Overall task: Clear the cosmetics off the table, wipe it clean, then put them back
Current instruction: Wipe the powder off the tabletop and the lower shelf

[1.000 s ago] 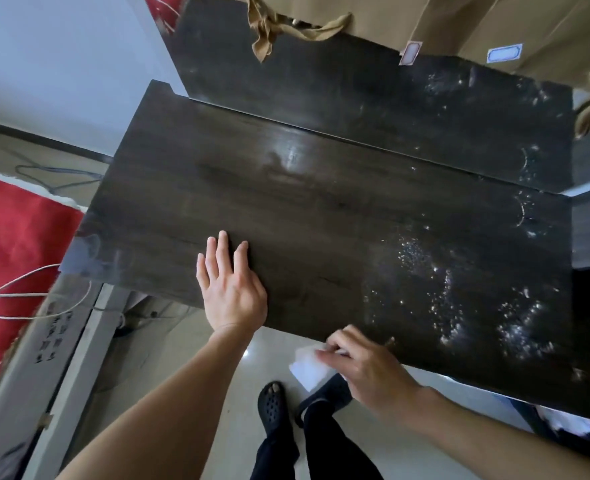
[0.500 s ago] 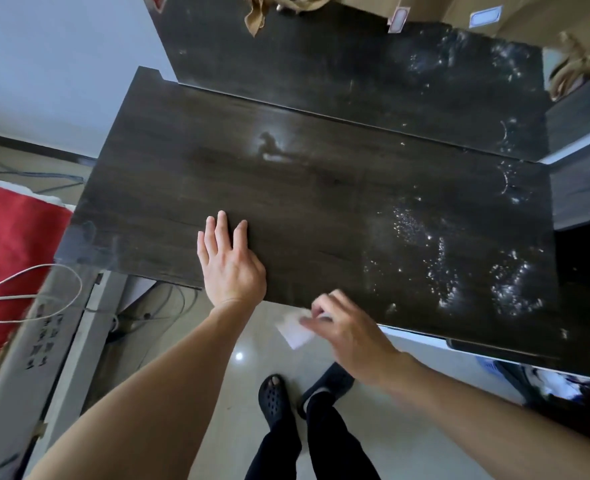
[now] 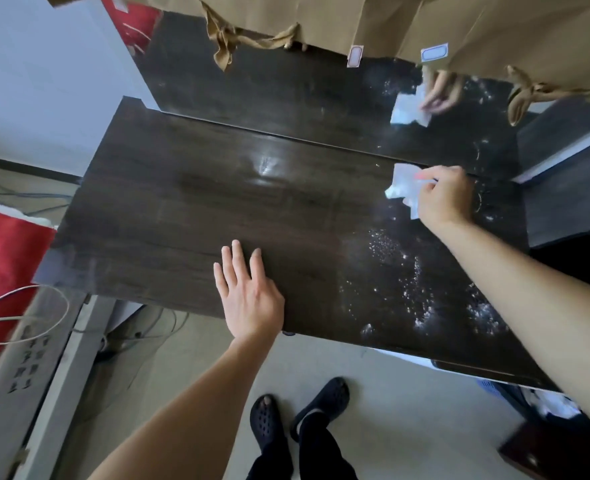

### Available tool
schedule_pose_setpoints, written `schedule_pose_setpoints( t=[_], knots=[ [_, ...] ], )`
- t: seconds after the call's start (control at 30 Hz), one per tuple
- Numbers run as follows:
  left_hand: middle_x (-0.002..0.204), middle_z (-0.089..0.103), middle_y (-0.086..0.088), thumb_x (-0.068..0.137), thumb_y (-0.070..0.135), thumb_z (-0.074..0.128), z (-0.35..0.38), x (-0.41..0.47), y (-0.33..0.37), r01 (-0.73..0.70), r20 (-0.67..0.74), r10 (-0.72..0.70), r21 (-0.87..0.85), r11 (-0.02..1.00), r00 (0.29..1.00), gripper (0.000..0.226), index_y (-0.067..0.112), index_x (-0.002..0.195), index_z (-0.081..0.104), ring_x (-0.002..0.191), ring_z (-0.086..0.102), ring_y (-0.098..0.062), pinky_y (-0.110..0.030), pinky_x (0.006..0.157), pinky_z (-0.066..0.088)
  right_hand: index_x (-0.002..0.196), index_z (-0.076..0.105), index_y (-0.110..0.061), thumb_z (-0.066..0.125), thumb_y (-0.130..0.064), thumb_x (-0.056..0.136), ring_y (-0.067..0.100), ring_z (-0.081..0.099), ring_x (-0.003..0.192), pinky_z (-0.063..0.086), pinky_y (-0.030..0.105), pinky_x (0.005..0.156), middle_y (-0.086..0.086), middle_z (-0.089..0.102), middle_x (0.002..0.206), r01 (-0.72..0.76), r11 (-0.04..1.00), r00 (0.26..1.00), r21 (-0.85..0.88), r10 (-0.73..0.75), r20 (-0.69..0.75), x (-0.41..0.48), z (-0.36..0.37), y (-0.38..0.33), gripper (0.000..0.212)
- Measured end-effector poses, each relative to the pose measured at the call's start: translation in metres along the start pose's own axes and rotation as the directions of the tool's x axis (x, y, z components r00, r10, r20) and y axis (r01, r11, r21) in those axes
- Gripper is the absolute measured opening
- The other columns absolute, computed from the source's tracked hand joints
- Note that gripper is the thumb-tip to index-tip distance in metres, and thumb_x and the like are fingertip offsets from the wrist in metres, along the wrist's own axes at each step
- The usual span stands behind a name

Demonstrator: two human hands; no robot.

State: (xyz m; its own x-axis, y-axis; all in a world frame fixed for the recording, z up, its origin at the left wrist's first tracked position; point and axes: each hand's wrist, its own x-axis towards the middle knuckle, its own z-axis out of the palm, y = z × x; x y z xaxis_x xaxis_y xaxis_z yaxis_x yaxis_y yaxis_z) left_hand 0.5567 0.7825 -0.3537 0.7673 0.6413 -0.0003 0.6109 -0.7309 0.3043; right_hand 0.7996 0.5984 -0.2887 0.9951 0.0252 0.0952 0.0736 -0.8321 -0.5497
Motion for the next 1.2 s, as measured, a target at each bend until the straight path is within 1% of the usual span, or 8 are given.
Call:
schedule_pose_setpoints(
  t=[0.13, 0.23, 0.53, 0.67, 0.8, 0.93, 1.0, 1.2],
  knots=[
    [0.149, 0.034, -0.020, 0.084, 0.018, 0.032, 0.004, 0.000, 0.000, -0.002, -0.023, 0.003, 0.035, 0.999, 1.000, 0.048, 0.007, 0.127, 0.052, 0.141, 0.024, -0.036, -0.049, 0.115, 0.014, 0.108, 0.067, 0.001, 0.055, -0.008, 0.082, 0.034, 0.046, 0.082, 0.045, 0.031, 0.083, 0.019, 0.061, 0.105, -0.245, 0.965, 0.970, -0.089, 0.244, -0.015, 0.052, 0.037, 0.016, 0.030],
    [0.148, 0.036, -0.021, 0.083, 0.015, 0.037, 0.005, 0.000, 0.001, -0.022, -0.042, 0.025, 0.062, 0.998, 0.999, 0.047, 0.007, 0.126, 0.053, 0.140, 0.026, -0.036, -0.051, 0.114, 0.017, 0.116, 0.060, 0.006, 0.049, -0.017, 0.090, 0.037, 0.048, 0.112, 0.039, 0.033, 0.091, 0.020, 0.050, 0.124, -0.292, 0.946, 0.956, -0.144, 0.285, -0.068, 0.049, 0.061, 0.000, 0.037],
    [0.147, 0.037, -0.020, 0.082, 0.016, 0.036, 0.002, 0.002, 0.005, 0.003, -0.090, 0.003, 0.062, 0.998, 0.996, 0.047, 0.006, 0.124, 0.055, 0.139, 0.025, -0.034, -0.049, 0.115, 0.017, 0.083, 0.068, 0.001, 0.054, -0.012, 0.085, 0.036, 0.051, 0.094, 0.040, 0.033, 0.076, 0.017, 0.058, 0.099, 0.170, 0.981, 0.985, -0.091, -0.167, 0.033, 0.025, 0.091, -0.034, 0.020],
    [0.147, 0.037, -0.021, 0.082, 0.015, 0.037, 0.001, 0.000, 0.004, -0.007, -0.093, 0.012, 0.060, 0.998, 0.996, 0.046, 0.005, 0.124, 0.055, 0.139, 0.026, -0.036, -0.051, 0.114, 0.018, 0.078, 0.069, -0.006, 0.055, -0.005, 0.084, 0.032, 0.054, 0.083, 0.046, 0.034, 0.069, 0.013, 0.058, 0.089, 0.559, 0.829, 0.755, 0.000, -0.510, 0.412, -0.032, 0.053, -0.020, 0.015],
    [0.147, 0.037, -0.022, 0.084, 0.016, 0.036, 0.000, 0.000, 0.005, 0.005, -0.090, 0.000, 0.051, 0.999, 0.996, 0.046, 0.005, 0.124, 0.055, 0.139, 0.026, -0.037, -0.051, 0.115, 0.017, 0.073, 0.075, -0.021, 0.055, -0.002, 0.080, 0.014, 0.057, 0.074, 0.045, 0.025, 0.066, -0.006, 0.062, 0.082, 0.463, 0.844, 0.540, 0.272, -0.512, 0.669, -0.048, 0.019, -0.021, 0.029],
    [0.146, 0.038, -0.021, 0.083, 0.017, 0.036, 0.001, 0.001, 0.005, 0.005, -0.097, 0.000, 0.051, 0.999, 0.995, 0.046, 0.006, 0.123, 0.055, 0.139, 0.028, -0.037, -0.050, 0.115, 0.018, 0.079, 0.072, -0.016, 0.050, -0.021, 0.077, 0.030, 0.059, 0.069, 0.047, 0.031, 0.063, 0.014, 0.065, 0.076, 0.242, 0.970, 0.928, 0.020, -0.238, 0.287, 0.040, 0.056, -0.039, 0.023],
    [0.146, 0.038, -0.021, 0.084, 0.017, 0.035, 0.002, 0.001, 0.005, 0.004, -0.096, 0.001, 0.052, 0.999, 0.995, 0.046, 0.006, 0.123, 0.055, 0.139, 0.028, -0.036, -0.049, 0.115, 0.018, 0.090, 0.073, -0.010, 0.053, -0.009, 0.081, 0.037, 0.056, 0.085, 0.045, 0.034, 0.075, 0.020, 0.062, 0.094, 0.209, 0.974, 0.959, -0.086, -0.187, 0.212, 0.035, 0.074, -0.045, 0.022],
    [0.147, 0.038, -0.020, 0.082, 0.017, 0.036, 0.002, 0.001, 0.003, 0.012, -0.079, -0.008, 0.051, 0.999, 0.997, 0.047, 0.007, 0.124, 0.056, 0.139, 0.028, -0.036, -0.049, 0.115, 0.017, 0.082, 0.061, -0.018, 0.066, -0.006, 0.081, 0.018, 0.047, 0.077, 0.044, 0.030, 0.061, -0.002, 0.046, 0.082, 0.615, 0.760, 0.595, 0.207, -0.621, 0.511, -0.131, 0.033, -0.021, 0.013]
  ],
)
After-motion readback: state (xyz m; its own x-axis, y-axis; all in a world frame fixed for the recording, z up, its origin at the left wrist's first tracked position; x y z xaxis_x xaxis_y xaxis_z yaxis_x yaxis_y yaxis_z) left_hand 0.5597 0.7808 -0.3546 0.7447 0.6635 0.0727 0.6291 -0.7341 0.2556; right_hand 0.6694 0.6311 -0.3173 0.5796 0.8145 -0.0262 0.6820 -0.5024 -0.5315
